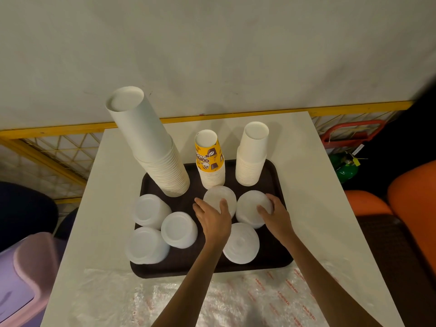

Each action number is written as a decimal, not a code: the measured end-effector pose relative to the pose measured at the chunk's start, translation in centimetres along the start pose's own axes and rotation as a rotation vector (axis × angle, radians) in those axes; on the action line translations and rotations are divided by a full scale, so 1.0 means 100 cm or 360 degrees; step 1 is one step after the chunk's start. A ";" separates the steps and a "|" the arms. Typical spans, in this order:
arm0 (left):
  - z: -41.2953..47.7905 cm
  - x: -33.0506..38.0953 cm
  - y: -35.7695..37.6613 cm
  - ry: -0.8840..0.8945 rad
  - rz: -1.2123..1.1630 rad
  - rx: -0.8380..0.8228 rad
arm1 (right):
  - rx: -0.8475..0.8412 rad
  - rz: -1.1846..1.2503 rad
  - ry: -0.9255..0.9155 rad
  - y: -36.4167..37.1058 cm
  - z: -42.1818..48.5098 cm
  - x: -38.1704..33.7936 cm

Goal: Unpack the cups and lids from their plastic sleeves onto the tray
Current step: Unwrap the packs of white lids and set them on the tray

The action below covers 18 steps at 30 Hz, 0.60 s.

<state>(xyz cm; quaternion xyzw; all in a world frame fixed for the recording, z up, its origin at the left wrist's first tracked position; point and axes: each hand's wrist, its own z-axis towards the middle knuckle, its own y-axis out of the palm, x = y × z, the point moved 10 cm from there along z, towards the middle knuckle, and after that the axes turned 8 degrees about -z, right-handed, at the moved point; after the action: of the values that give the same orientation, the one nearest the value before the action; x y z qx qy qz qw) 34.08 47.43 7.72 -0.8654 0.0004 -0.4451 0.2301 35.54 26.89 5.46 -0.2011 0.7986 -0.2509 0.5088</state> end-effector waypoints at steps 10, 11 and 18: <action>0.042 0.035 -0.013 0.0179 0.0661 -0.0254 | -0.0063 0.0079 0.0023 0.012 -0.002 -0.004; 0.045 0.036 -0.015 0.0198 0.0711 -0.0263 | -0.0062 0.0081 0.0023 0.014 -0.002 -0.005; 0.052 0.040 -0.019 0.0297 0.0964 -0.0354 | -0.0071 0.0098 0.0014 0.030 -0.002 -0.011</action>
<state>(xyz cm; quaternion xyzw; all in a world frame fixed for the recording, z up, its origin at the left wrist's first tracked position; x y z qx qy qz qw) 40.12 50.36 8.92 -0.8013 0.3273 -0.4310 0.2550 35.57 29.94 4.57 -0.1867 0.8120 -0.2181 0.5081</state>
